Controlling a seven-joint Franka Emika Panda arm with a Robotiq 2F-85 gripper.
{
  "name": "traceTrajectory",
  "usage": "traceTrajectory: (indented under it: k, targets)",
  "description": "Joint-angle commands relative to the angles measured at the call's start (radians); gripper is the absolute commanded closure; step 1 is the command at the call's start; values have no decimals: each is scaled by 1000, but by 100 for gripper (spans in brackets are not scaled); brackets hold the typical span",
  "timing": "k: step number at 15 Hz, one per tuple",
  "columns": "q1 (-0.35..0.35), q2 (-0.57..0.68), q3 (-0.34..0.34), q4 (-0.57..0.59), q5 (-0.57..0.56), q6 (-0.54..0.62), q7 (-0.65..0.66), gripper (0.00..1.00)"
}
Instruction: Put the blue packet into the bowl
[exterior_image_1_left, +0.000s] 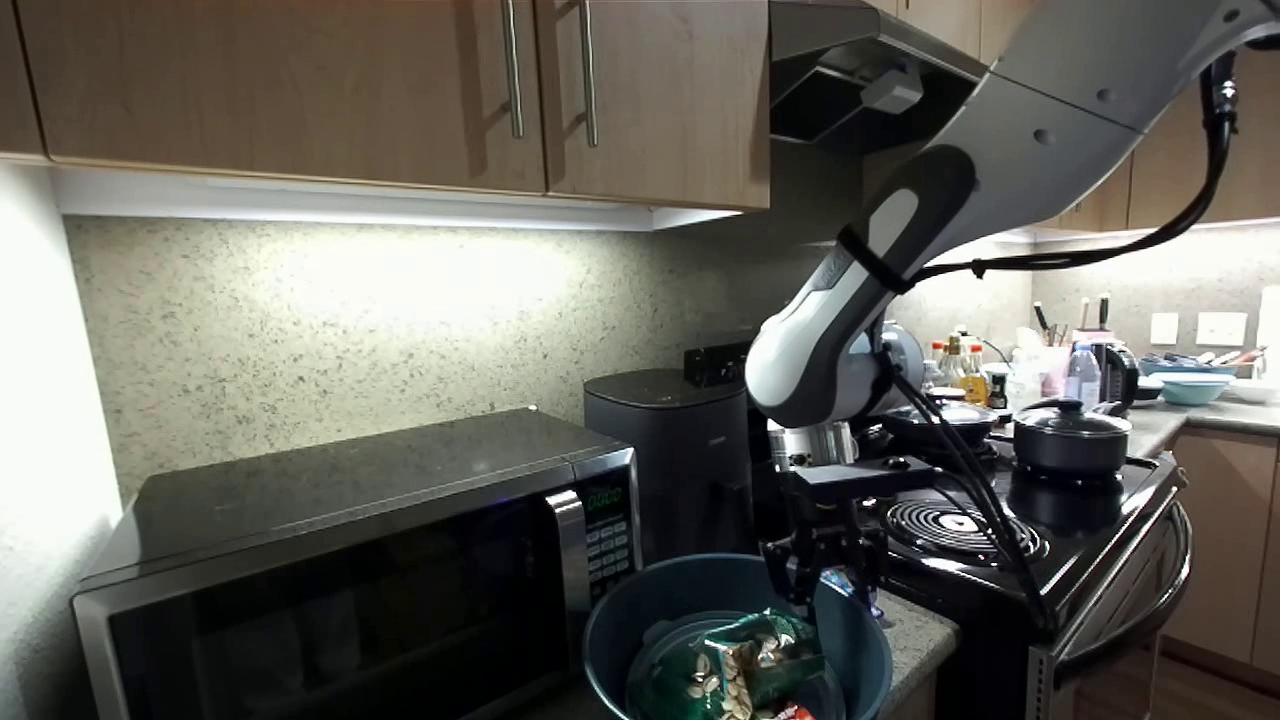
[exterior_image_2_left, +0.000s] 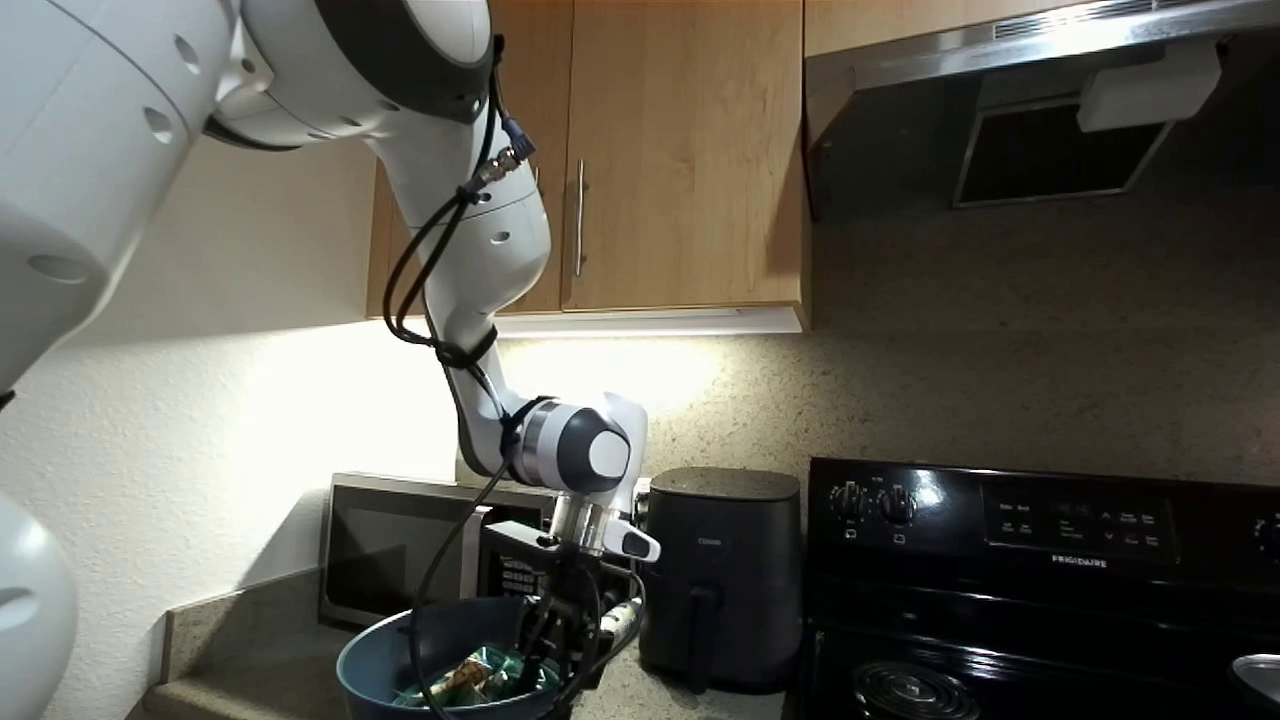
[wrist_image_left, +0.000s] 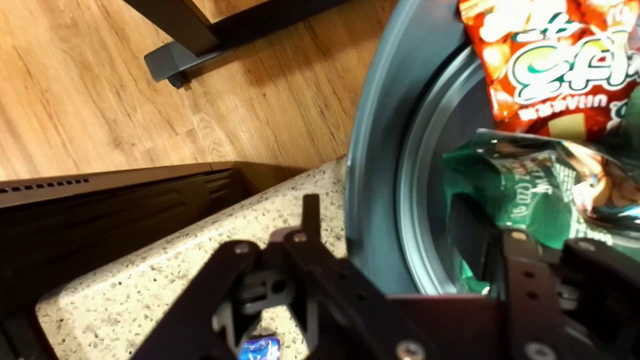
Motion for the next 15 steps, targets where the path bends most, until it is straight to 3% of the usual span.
traceTrajectory:
  k: [1, 6, 15]
  targets:
    - [3, -31, -10, -19, -25, 77, 41, 2]
    - [-5, -55, -59, -46, -55, 260, 114, 0]
    - [-48, -119, -110, -81, -6, 322, 189, 0]
